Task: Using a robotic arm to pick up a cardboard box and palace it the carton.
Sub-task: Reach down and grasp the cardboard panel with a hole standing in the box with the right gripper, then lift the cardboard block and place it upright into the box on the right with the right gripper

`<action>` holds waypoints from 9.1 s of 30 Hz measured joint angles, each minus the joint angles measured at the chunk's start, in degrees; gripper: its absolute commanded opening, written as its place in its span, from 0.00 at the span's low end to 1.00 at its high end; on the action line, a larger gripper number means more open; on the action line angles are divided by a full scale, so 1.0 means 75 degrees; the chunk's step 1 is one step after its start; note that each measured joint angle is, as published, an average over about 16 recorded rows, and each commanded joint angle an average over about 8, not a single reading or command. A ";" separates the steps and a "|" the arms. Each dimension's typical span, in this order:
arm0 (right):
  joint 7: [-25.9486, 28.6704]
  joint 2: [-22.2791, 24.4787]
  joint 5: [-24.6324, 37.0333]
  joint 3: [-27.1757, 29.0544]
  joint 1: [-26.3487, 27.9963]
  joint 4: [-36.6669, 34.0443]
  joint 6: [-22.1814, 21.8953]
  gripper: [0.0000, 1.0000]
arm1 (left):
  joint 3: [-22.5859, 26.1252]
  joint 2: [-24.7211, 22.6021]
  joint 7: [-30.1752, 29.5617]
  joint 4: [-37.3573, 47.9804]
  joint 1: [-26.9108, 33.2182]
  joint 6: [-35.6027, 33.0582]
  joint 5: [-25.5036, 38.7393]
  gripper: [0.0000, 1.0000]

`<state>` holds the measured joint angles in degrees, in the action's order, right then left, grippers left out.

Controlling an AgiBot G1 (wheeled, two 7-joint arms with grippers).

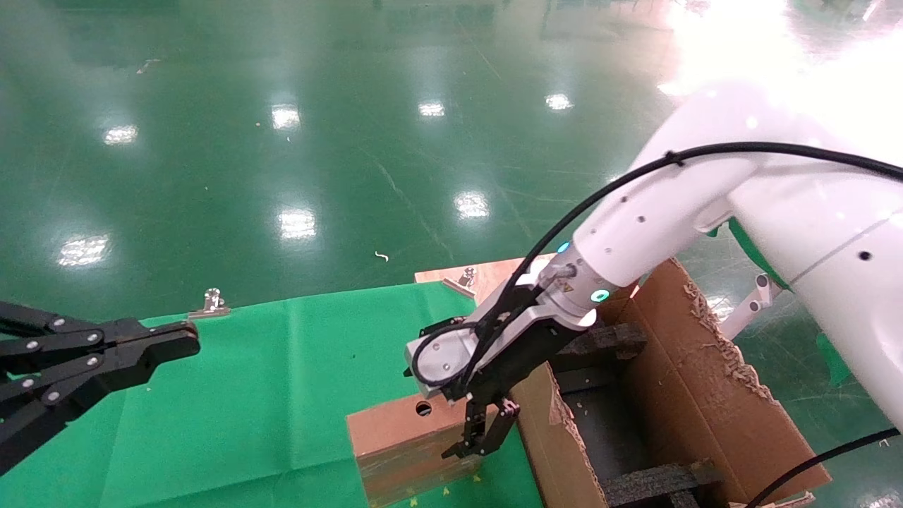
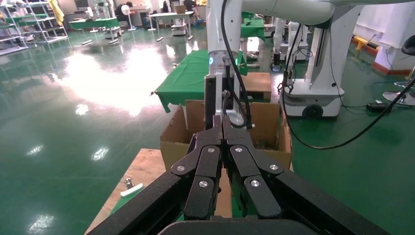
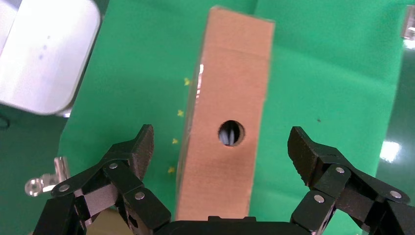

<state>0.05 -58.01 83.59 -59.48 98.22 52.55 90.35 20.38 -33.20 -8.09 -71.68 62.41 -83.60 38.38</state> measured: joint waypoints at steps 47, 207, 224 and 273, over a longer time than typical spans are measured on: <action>-0.0333 -0.0425 0.0148 -0.0569 0.0222 -0.0348 -0.0054 0.00 | 0.0000 0.0001 0.0001 0.0002 -0.0002 0.0002 -0.0002 1.00; 1.2778 0.5048 0.1799 -0.6676 0.4400 0.3372 -0.3011 0.00 | 0.0004 0.0004 0.0005 0.0010 -0.0005 0.0006 -0.0009 1.00; 1.3551 0.4934 0.2863 -0.6864 0.4013 0.3384 -0.3863 0.00 | 0.0005 0.0004 0.0005 0.0010 -0.0004 0.0006 -0.0009 1.00; 1.4273 0.4496 0.3185 -0.7122 0.3004 0.3353 -0.4990 0.00 | 0.0007 0.0005 0.0006 0.0010 -0.0004 0.0007 -0.0010 1.00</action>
<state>107.10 -24.29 107.47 -112.89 120.76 77.70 52.93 20.44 -33.17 -8.04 -71.60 62.38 -83.55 38.30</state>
